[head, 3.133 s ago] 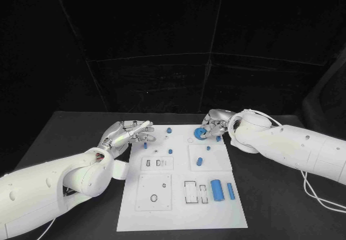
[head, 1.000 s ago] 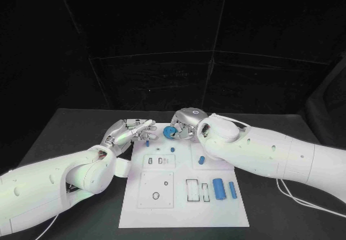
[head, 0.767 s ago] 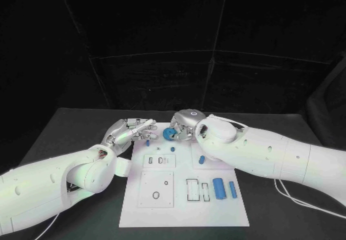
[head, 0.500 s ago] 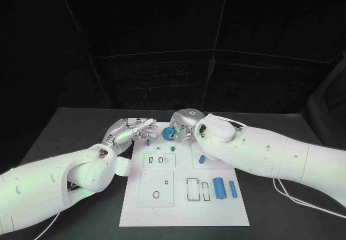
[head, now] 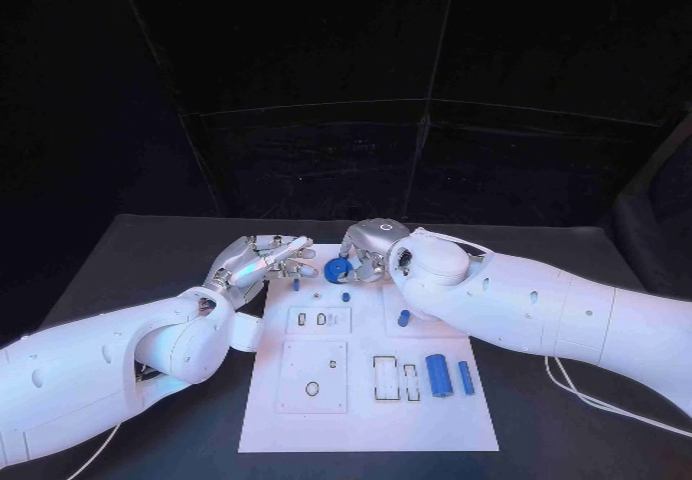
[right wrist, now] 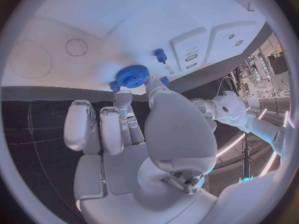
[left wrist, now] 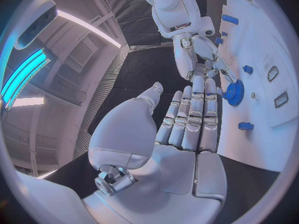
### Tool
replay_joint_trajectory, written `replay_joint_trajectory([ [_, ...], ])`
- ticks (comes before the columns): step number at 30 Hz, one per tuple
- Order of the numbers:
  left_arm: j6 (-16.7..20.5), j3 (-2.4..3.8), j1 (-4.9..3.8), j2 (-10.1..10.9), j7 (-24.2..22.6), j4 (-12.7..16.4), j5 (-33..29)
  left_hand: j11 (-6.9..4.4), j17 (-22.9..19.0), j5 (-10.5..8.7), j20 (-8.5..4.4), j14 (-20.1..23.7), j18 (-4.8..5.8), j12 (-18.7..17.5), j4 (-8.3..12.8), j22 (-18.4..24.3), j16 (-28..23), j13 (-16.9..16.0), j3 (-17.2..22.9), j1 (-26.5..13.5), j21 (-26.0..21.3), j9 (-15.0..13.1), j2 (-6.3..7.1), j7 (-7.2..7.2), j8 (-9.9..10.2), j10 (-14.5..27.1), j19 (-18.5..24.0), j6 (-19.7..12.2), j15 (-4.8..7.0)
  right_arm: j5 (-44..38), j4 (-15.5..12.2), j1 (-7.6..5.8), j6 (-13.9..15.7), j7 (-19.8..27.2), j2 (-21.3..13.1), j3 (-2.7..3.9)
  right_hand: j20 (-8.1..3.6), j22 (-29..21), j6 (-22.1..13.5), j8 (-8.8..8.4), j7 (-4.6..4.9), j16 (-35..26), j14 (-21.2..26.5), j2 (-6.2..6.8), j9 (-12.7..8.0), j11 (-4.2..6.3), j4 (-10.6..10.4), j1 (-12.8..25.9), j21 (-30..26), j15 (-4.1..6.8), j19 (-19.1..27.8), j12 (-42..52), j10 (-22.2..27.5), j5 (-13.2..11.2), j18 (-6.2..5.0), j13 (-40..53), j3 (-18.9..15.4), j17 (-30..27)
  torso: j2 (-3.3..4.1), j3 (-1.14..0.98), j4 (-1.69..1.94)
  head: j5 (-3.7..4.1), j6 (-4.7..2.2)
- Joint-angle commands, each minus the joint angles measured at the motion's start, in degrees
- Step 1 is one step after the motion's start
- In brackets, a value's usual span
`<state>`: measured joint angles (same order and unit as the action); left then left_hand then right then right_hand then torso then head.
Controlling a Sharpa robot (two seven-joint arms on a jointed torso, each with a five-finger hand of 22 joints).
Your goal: Assemble the parts on the task board
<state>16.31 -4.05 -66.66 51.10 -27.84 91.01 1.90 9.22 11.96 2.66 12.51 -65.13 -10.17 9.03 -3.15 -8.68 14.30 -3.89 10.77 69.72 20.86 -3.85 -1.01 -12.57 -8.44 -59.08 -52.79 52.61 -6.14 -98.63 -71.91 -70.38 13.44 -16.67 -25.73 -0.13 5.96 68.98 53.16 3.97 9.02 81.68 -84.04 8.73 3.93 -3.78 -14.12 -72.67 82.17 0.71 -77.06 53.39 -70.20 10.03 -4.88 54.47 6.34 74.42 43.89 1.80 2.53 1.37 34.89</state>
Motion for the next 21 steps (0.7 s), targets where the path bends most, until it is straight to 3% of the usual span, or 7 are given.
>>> replay_joint_trajectory([
  [1,-0.72,0.05,-0.09,-0.02,0.14,0.06,0.26,0.27,0.06,0.22,0.03,-0.41,-0.31,-0.26,0.22,0.09,-0.30,0.08,-0.06,0.29,-0.17,0.07,-0.23,-0.41,0.37,-0.02,-0.53,-0.08,-0.06,-0.15,-0.25,-0.13,-0.69,0.17,-0.03,0.02,0.08,0.03,-0.33,0.30,0.01,-0.27,-2.80,-0.58,0.10,-0.23,-0.98,0.14,-0.24,-0.39,0.23,0.27,0.14,0.36,0.53,0.22,-1.65,0.02,0.02,-0.01,0.00,0.04,0.07],
  [4,-0.72,0.05,-0.09,0.00,0.15,0.06,0.26,0.27,0.06,0.22,0.03,-0.41,-0.31,-0.26,0.22,0.09,-0.30,0.08,-0.06,0.29,-0.17,0.07,-0.23,-0.41,0.37,-0.02,-0.53,-0.08,-0.06,-0.10,-0.62,-0.13,0.35,0.34,-0.45,0.02,0.08,0.03,-0.24,0.40,-0.01,-0.29,-2.81,-0.89,0.13,-0.21,-1.31,0.03,-0.24,-0.38,0.22,0.41,0.07,0.57,0.53,0.33,-2.03,0.02,0.02,-0.02,-0.01,0.02,0.03],
  [7,-0.75,0.05,-0.09,0.08,0.16,0.07,0.26,0.27,0.06,0.22,0.03,-0.41,-0.31,-0.26,0.22,0.09,-0.30,0.08,-0.06,0.29,-0.17,0.07,-0.23,-0.41,0.37,-0.02,-0.53,-0.08,-0.06,0.59,-1.93,-0.08,3.64,1.14,-1.91,0.01,0.02,0.39,0.22,0.74,-0.16,-0.25,-2.85,-1.63,0.23,-0.06,-1.75,-0.53,-0.10,-0.29,-0.05,1.58,-0.62,1.97,0.59,1.35,-2.57,0.13,-0.01,-0.06,0.00,0.03,-0.05],
  [13,-0.69,0.05,-0.09,0.37,0.14,0.11,0.26,0.27,0.06,0.22,0.03,-0.41,-0.31,-0.26,0.22,0.09,-0.30,0.08,-0.06,0.29,-0.17,0.07,-0.23,-0.41,0.37,-0.02,-0.53,-0.08,-0.06,6.44,-6.69,-0.05,9.66,5.36,-8.24,0.00,-0.17,0.60,0.69,1.03,-0.39,-0.34,-2.85,-2.64,0.25,0.18,-1.20,-2.31,0.00,-0.07,-0.22,2.65,-1.25,4.16,0.63,2.32,-2.56,0.02,-0.18,-0.12,-0.50,-0.09,-0.25],
  [16,-0.69,0.05,-0.09,0.55,0.13,0.19,0.26,0.26,0.15,0.22,0.03,-0.45,-0.32,-0.37,0.37,0.15,-0.44,0.07,-0.02,0.40,-0.22,0.06,-0.29,-0.40,0.45,-0.08,-0.56,-0.03,-0.06,14.13,-9.33,-0.09,9.92,10.59,-13.62,0.01,-0.29,0.23,0.73,1.05,-0.45,-0.58,-2.76,-3.27,0.21,0.29,0.27,-4.91,-0.19,0.05,0.05,3.21,-1.45,4.87,0.56,2.90,-1.96,-0.27,-0.34,-0.21,-0.93,-0.21,-0.28],
  [21,-0.77,0.04,-0.09,0.66,0.05,0.20,0.26,0.25,0.16,0.22,0.03,-0.45,-0.32,-0.39,0.40,0.16,-0.46,0.07,-0.02,0.42,-0.23,0.06,-0.30,-0.39,0.46,-0.10,-0.56,-0.02,-0.06,22.70,-9.97,-0.15,7.48,17.49,-19.54,0.00,-0.39,-0.05,0.55,0.93,-0.40,-0.57,-2.79,-3.05,0.12,0.34,2.68,-8.36,-0.38,0.11,0.28,3.13,-1.20,5.24,0.51,2.95,-1.47,-0.10,-0.51,-0.29,-1.44,-0.30,-0.52],
])
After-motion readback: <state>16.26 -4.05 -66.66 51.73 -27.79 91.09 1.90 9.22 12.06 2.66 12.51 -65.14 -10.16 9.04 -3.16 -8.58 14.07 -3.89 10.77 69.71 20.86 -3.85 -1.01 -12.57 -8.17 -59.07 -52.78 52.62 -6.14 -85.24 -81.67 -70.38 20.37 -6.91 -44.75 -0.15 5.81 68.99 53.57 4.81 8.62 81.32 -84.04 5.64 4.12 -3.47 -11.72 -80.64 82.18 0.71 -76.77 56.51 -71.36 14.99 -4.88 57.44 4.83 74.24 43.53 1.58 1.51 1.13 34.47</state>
